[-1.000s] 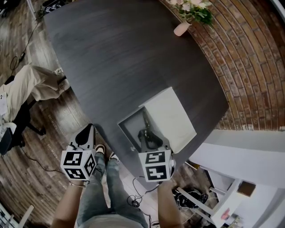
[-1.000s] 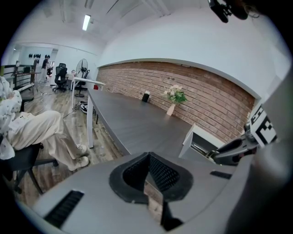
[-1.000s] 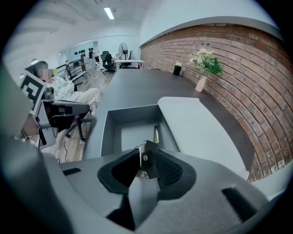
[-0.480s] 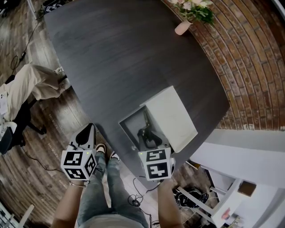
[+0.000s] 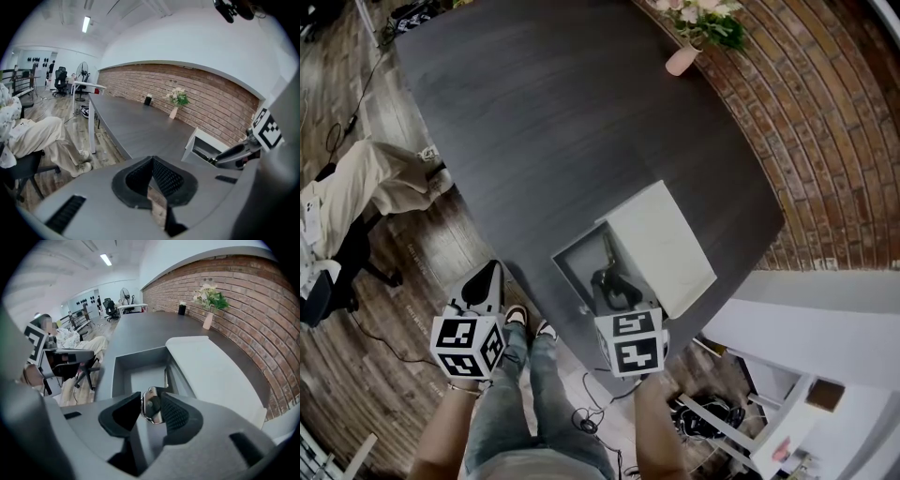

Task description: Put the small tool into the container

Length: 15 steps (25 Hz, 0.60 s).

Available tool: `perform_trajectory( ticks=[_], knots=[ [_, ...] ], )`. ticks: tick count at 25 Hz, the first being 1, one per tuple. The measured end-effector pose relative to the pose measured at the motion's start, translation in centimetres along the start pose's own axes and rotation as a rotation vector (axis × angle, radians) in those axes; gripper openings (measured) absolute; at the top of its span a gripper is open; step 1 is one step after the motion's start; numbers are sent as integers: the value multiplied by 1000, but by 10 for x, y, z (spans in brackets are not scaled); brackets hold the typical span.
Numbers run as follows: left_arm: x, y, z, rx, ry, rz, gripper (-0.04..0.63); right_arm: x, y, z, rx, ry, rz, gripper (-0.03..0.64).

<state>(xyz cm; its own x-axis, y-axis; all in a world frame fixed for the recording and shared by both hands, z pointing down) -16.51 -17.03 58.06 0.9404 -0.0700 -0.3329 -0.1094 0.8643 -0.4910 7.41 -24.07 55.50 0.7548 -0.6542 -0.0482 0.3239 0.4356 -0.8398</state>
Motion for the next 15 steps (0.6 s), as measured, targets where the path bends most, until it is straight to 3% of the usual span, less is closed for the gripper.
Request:
perform_trajectory(
  ticks=[9,15],
  knots=[
    [15,11,-19,12,-52,33,5,-7,26,-2,80,-66,-10,133],
    [49,22,-49,47,-108,93,5,9,78,-11,238,-224,15,71]
  ],
)
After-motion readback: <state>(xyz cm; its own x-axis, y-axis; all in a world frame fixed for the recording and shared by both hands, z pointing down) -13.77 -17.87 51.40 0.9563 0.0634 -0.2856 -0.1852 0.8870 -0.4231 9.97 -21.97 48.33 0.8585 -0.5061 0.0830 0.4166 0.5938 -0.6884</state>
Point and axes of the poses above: the fingertips, and each gripper's own axes: y backward along the fingers, x to its right, z out of its underside, the point moved 9 cm from there along y, backward along the fingers, and after that the axes turned 3 degrees about x, right-handed, at the moved point
